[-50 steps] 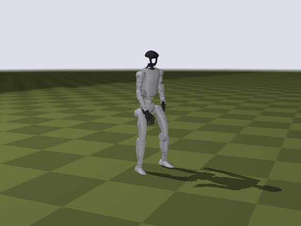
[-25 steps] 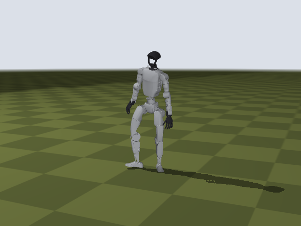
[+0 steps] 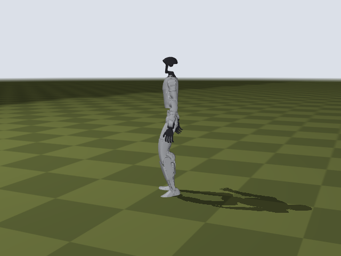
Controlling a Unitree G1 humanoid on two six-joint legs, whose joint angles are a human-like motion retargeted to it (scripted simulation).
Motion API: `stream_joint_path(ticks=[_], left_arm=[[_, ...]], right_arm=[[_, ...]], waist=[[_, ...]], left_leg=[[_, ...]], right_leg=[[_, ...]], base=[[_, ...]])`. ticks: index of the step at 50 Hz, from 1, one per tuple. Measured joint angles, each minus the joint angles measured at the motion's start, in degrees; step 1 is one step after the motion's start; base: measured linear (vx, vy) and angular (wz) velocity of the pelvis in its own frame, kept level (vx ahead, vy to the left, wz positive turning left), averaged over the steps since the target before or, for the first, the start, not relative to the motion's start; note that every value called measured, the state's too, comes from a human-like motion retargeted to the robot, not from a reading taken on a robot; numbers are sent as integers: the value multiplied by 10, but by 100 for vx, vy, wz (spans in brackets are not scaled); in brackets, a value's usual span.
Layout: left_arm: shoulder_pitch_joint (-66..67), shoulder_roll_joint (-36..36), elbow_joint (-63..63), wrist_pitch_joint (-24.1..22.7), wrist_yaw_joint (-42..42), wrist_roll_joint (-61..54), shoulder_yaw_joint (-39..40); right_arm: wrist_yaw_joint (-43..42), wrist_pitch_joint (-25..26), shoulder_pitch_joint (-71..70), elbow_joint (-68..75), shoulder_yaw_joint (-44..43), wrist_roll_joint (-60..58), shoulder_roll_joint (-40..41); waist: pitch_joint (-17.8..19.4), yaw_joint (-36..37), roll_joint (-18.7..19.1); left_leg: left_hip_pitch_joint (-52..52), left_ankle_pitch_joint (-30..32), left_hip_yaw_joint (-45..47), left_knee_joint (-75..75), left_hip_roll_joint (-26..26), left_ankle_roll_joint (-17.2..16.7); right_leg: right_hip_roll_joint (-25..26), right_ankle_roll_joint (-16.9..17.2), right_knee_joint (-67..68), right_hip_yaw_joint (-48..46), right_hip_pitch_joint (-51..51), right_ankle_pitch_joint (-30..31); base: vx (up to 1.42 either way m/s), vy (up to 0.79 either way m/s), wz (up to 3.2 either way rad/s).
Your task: Walk run
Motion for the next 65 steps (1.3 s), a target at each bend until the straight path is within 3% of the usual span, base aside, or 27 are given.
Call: stream_joint_path(ticks=[3,10,12,20,22,23,25,30,35,40,48,53,56,58,60,62,63,65], left_arm=[[2,4,-1,1,10,12,-12],[-4,-7,39,14,-17,25,21],[-11,-3,50,20,-29,18,28],[-46,30,83,48,-36,21,29],[-46,35,80,48,-38,32,20],[-43,36,79,48,-36,36,15],[-47,48,92,52,-35,44,10],[-84,69,141,78,-14,39,-8],[-106,56,94,52,-9,56,-61],[-105,43,36,10,-39,64,-80],[-145,73,20,24,-97,61,-81],[-140,71,35,34,-69,54,-72],[-119,62,44,33,-69,58,-58],[-93,56,52,34,-69,70,-49],[-67,37,58,35,-48,86,-50],[-32,20,80,39,-22,77,-37],[-23,19,91,39,-21,72,-35],[-10,23,103,45,-48,70,-32]], right_arm=[[9,-1,-9,-9,4,-21,1],[-7,-1,-61,-40,40,-21,19],[-7,-7,-74,-57,50,-27,22],[-10,-35,-110,-147,82,-28,25],[-5,-43,-102,-170,88,-22,23],[-7,-49,-98,-175,89,-22,21],[-22,-93,-93,-163,76,-38,14],[-51,-15,-78,-86,76,-2,18],[-10,-25,-33,-61,49,-69,6],[-65,2,0,-38,45,-91,-9],[5,-11,1,-10,1,-29,0],[3,-15,4,-8,-5,-37,-3],[-8,-10,7,-3,-5,-55,-10],[-15,-6,15,5,-4,-51,-14],[-14,3,17,15,-32,-40,-15],[2,13,11,15,-32,-26,-18],[8,13,9,13,-26,-20,-19],[18,9,-9,-1,-15,-5,-17]], waist=[[9,6,5],[30,-17,33],[31,-7,31],[21,-10,21],[13,-4,14],[4,-3,11],[-2,-6,12],[-21,-13,14],[-20,0,27],[-19,-68,27],[5,-139,-3],[-1,-151,9],[-9,-173,29],[-14,-170,29],[-16,-149,29],[-24,-109,-4],[-26,-99,-15],[-26,-101,-28]], left_leg=[[-30,3,-10,-23,-1,29],[-131,9,-118,-73,2,-10],[-154,-1,-106,-62,16,-12],[-209,-20,-127,10,25,5],[-184,-27,-121,-3,12,31],[-164,-35,-109,-10,-4,69],[-171,-33,-128,20,-3,90],[-117,-79,-110,-1,9,96],[-35,-73,-88,-96,9,104],[40,-66,-87,-184,-29,103],[145,-97,-71,-241,-89,77],[181,-105,-76,-234,-99,42],[197,-64,-105,-210,-92,5],[217,9,-129,-185,-107,-18],[223,123,-97,-129,-97,-14],[199,243,-56,-21,-125,3],[189,263,-35,26,-127,14],[136,238,-35,151,-110,30]], right_leg=[[11,1,-3,40,11,-6],[55,-10,-15,102,51,-9],[56,-10,-16,124,54,-12],[51,-2,-25,144,78,-21],[43,5,-19,149,93,-28],[40,9,-17,149,102,-33],[38,28,16,136,117,-46],[10,114,162,39,74,70],[-40,70,347,-104,-16,40],[-60,86,386,-135,-140,18],[-36,4,145,-109,-301,48],[6,-12,75,-109,-331,26],[6,-55,100,-124,-317,44],[-1,-56,116,-108,-292,78],[-36,-51,158,-104,-278,76],[-57,-49,136,-76,-209,57],[-68,-46,127,-74,-187,53],[-91,-36,114,-88,-143,44]], base=[[24,-2,-133],[36,3,-94],[30,6,-74],[46,19,-28],[66,23,-29],[80,26,-26],[86,28,-19],[55,11,-23],[57,9,-35],[54,7,13],[61,-4,-5],[78,-5,4],[100,-9,55],[103,-6,54],[127,2,40],[119,8,-54],[107,1,-29],[98,-2,40]])
